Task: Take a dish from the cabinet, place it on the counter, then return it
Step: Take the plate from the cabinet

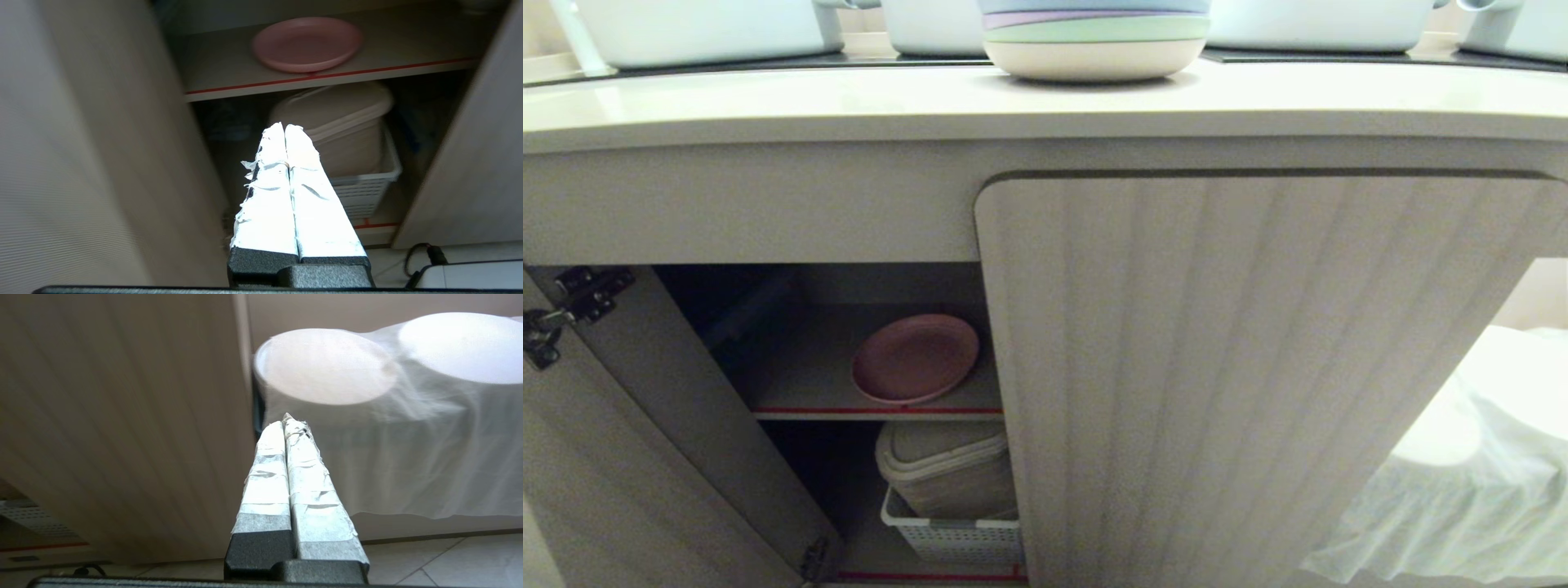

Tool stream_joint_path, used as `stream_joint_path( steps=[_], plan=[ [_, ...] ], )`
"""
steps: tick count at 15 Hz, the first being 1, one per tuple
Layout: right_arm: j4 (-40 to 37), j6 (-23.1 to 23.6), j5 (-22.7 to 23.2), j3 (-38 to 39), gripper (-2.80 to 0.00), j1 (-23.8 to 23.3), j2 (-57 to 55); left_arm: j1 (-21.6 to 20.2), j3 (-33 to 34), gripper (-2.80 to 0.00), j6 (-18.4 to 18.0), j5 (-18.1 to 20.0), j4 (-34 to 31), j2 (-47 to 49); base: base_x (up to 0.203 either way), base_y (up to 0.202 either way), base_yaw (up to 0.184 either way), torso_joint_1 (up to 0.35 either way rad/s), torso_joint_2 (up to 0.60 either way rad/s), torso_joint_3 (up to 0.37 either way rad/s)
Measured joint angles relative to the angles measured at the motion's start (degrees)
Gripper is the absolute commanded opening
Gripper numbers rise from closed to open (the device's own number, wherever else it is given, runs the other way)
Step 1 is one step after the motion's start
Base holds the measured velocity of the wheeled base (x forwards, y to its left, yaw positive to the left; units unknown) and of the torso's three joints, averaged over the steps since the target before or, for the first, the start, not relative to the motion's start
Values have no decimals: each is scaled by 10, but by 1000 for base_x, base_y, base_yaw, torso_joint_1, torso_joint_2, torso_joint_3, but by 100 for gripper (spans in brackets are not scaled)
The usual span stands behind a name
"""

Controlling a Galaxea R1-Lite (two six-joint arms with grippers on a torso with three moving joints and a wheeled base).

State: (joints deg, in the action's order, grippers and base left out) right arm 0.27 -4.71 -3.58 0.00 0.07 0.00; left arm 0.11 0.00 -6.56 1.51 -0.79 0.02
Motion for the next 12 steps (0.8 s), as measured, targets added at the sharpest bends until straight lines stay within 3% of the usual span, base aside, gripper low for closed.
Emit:
stream_joint_path(
  steps=[12],
  plan=[
    [0,0,0,0,-280,0,0,0,0,-280,2,-1,0,0,0,-8,0,0,0,1]
  ],
)
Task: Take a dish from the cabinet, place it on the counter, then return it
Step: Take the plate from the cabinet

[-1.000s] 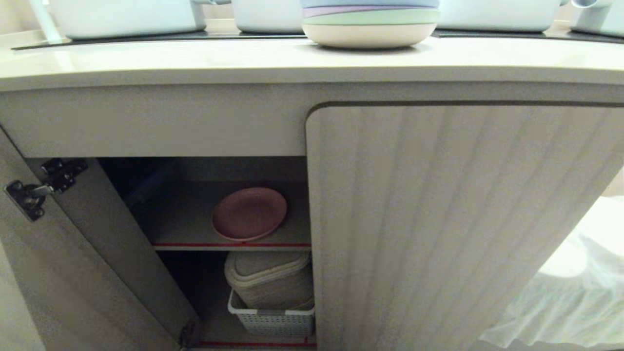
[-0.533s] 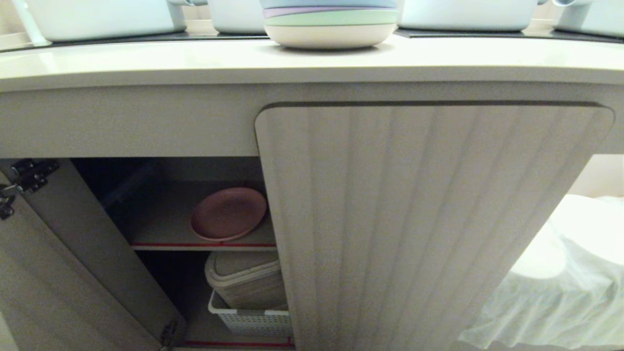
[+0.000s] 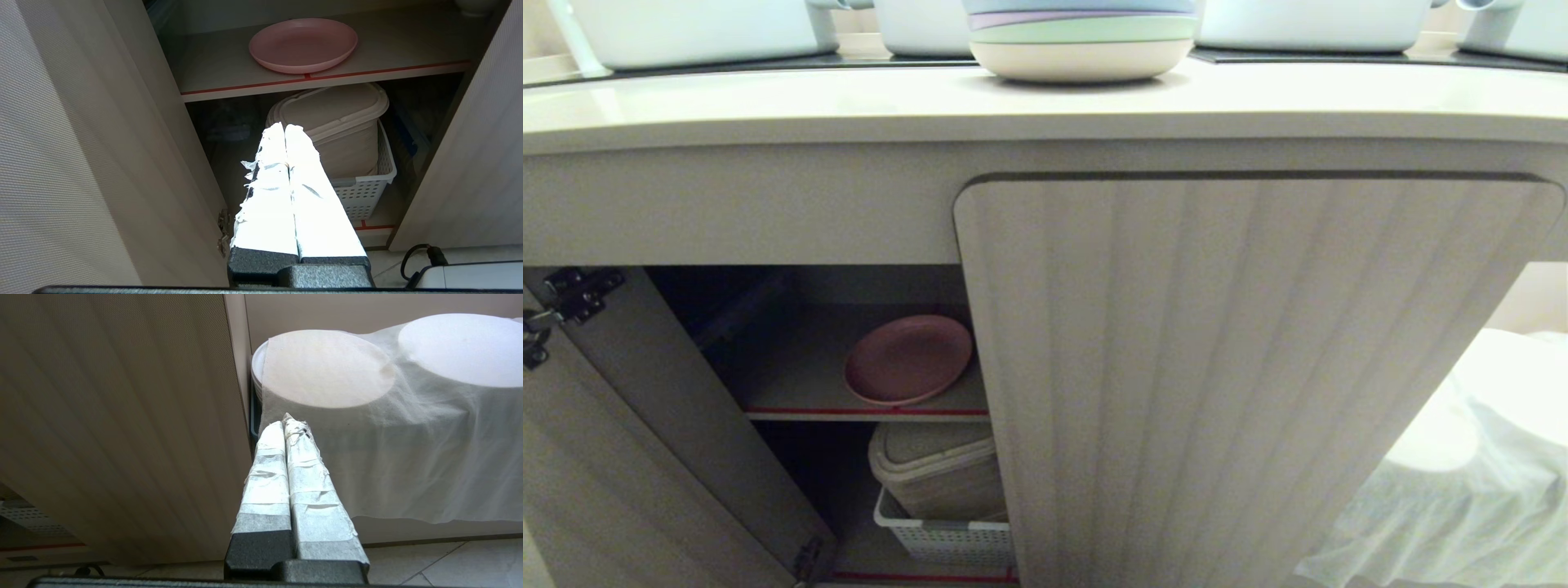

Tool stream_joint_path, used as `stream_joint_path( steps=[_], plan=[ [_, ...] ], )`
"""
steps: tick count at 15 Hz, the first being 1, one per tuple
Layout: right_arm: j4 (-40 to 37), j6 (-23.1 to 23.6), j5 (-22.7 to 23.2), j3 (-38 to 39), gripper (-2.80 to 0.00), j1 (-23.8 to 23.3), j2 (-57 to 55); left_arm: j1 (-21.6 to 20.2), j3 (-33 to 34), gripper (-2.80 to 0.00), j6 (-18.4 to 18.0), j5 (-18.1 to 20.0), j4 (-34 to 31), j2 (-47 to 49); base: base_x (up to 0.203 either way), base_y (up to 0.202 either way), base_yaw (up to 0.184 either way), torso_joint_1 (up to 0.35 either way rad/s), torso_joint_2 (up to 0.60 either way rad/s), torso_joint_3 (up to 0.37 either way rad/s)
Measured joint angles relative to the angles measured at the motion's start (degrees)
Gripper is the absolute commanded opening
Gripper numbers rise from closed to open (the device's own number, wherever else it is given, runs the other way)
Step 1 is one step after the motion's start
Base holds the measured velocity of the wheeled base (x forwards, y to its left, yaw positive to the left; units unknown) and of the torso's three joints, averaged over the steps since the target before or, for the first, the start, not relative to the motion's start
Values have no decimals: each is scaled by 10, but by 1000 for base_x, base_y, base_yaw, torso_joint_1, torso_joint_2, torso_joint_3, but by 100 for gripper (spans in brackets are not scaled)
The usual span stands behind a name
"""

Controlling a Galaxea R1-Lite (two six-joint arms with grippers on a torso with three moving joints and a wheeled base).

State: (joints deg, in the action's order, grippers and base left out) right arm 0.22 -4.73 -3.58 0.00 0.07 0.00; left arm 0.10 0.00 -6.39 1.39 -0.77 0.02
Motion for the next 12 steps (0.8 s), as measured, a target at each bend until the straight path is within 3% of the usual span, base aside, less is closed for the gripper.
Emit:
stream_joint_path(
  steps=[12],
  plan=[
    [0,0,0,0,-280,0,0,0,0,-280,1,0,0,0,0,0,0,0,0,0]
  ],
)
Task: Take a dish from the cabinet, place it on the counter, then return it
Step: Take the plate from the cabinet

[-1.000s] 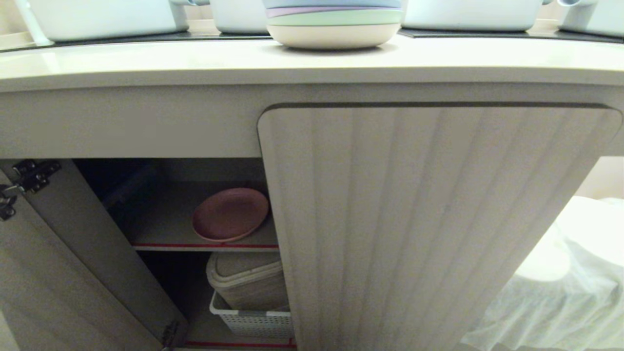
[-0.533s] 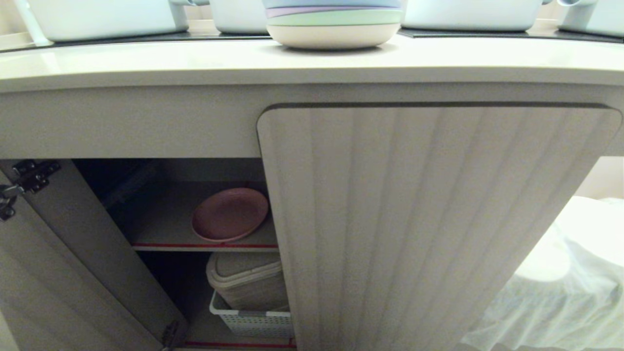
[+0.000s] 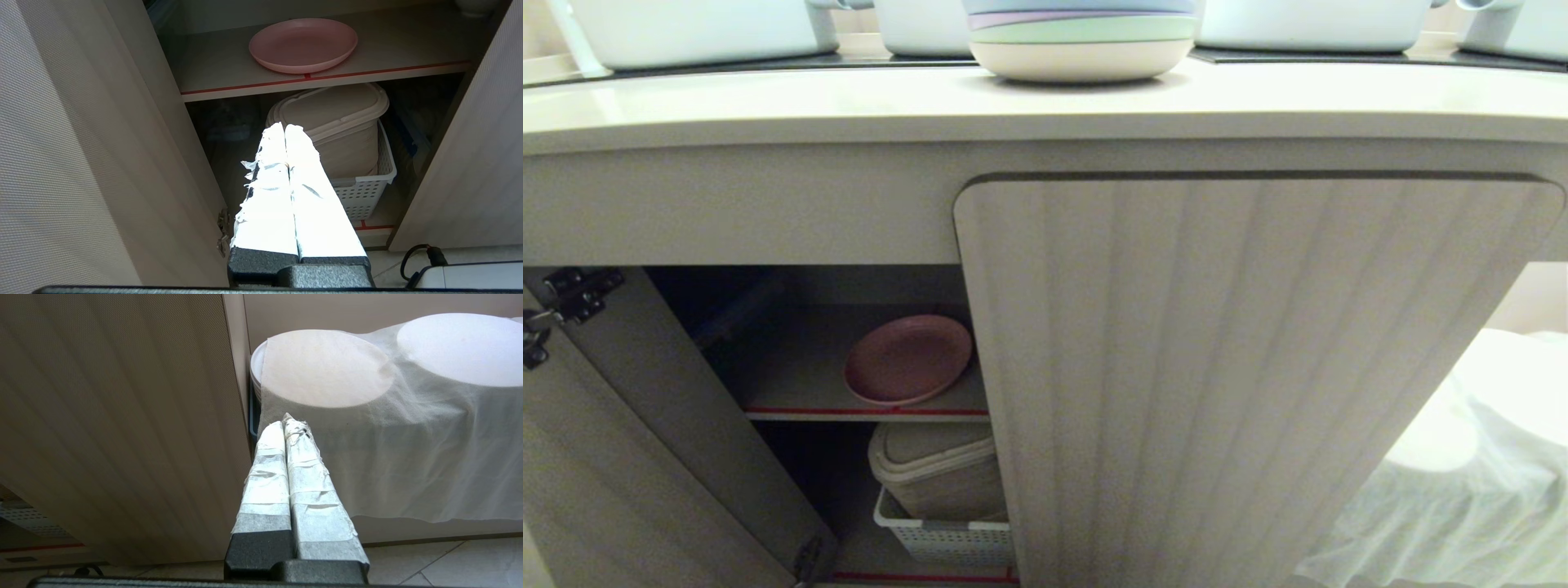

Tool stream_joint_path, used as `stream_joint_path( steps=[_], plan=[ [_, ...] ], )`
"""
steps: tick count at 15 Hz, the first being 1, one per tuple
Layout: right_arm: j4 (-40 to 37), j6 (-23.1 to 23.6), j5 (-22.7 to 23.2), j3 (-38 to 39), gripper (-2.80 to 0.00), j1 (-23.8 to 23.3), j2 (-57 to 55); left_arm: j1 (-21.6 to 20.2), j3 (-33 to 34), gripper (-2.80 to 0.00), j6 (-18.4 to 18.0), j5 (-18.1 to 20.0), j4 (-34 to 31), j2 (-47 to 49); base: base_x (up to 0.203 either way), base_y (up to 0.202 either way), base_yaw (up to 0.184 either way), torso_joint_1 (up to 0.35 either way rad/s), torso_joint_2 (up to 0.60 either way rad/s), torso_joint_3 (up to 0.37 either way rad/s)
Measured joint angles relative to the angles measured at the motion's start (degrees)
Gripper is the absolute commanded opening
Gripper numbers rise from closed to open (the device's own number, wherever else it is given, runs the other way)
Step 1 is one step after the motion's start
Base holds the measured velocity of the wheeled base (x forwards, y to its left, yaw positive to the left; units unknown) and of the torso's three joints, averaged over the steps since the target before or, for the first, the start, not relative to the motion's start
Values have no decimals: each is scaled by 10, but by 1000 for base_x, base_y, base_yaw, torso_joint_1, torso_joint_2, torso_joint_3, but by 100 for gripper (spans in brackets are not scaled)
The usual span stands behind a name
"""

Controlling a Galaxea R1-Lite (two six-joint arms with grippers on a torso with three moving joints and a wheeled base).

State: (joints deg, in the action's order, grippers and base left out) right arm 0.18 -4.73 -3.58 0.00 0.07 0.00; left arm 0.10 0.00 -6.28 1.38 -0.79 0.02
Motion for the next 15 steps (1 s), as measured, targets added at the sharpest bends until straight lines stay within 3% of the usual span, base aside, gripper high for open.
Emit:
stream_joint_path(
  steps=[15],
  plan=[
    [0,0,0,0,-280,0,0,0,0,-280,0,0,0,0,0,0,0,0,0,0]
  ],
)
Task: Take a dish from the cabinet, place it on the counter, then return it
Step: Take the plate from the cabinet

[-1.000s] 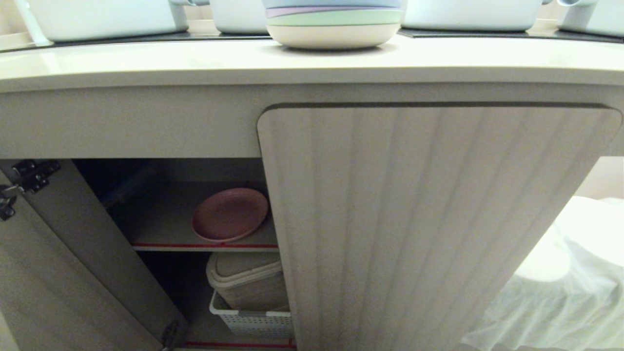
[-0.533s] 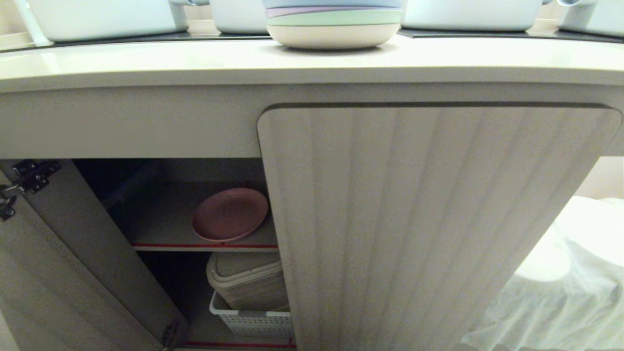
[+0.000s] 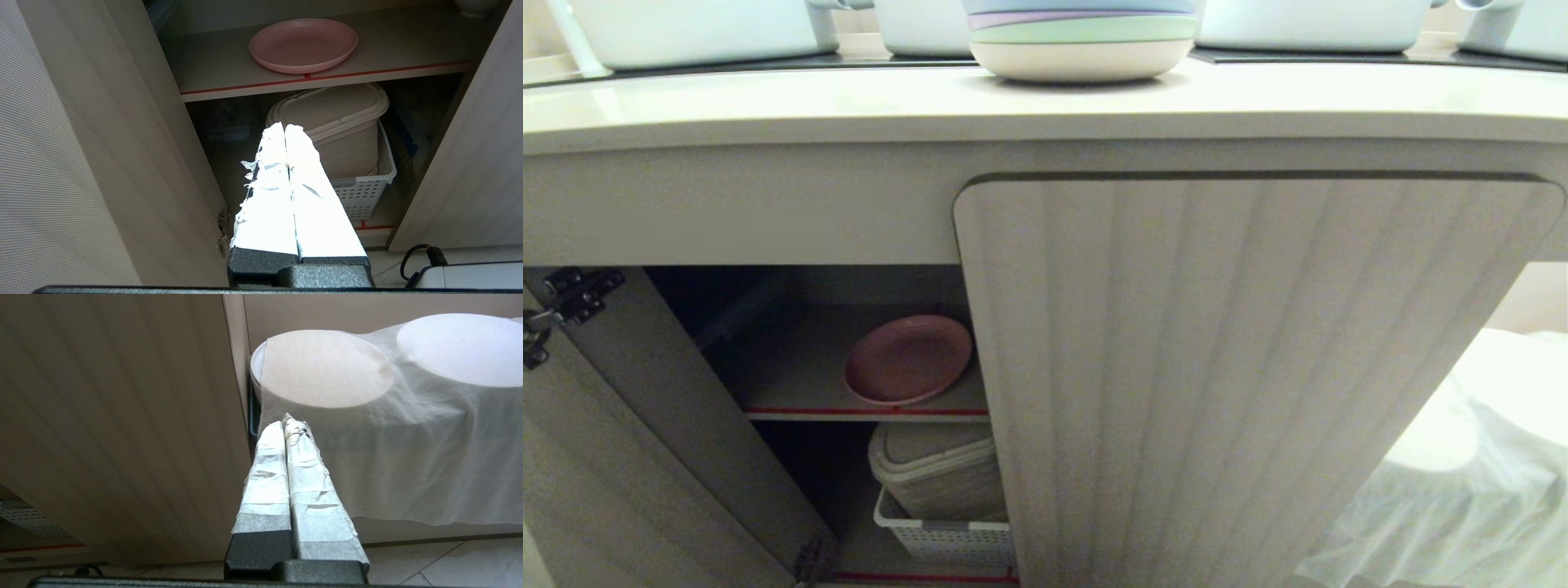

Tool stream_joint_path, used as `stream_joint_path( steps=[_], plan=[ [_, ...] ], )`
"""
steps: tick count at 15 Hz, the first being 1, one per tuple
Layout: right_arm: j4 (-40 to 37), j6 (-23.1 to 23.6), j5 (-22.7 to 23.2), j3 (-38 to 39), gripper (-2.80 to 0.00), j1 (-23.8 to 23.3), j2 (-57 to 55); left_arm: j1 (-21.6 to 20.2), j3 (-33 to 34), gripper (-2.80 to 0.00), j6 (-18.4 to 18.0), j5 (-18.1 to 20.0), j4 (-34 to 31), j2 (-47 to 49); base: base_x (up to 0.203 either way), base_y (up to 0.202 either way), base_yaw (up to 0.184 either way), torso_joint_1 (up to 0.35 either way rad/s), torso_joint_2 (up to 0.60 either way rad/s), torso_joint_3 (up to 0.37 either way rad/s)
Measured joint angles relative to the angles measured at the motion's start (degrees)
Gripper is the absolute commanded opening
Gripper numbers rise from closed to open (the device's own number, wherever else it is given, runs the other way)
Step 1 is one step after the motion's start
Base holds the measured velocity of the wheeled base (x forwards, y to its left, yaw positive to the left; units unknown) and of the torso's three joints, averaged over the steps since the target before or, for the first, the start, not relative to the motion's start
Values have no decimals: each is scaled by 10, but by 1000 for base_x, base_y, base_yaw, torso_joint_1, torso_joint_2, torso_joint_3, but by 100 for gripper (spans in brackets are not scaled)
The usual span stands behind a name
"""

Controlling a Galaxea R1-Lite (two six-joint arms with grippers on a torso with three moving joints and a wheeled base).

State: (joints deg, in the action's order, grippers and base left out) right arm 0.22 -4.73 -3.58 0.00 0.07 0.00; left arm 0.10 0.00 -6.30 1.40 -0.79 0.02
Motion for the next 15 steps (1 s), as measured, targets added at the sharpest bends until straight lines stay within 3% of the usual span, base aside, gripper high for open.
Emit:
stream_joint_path(
  steps=[7,11,15],
  plan=[
    [0,0,0,0,-280,0,0,0,0,-280,-2,5,0,0,0,0,0,0,0,0],
    [0,0,0,0,-280,0,0,0,-2,-280,-38,10,-5,0,0,0,0,0,0,0],
    [0,0,0,0,-280,0,0,0,-10,-280,-39,13,-24,37,0,0,0,0,0,0]
  ],
)
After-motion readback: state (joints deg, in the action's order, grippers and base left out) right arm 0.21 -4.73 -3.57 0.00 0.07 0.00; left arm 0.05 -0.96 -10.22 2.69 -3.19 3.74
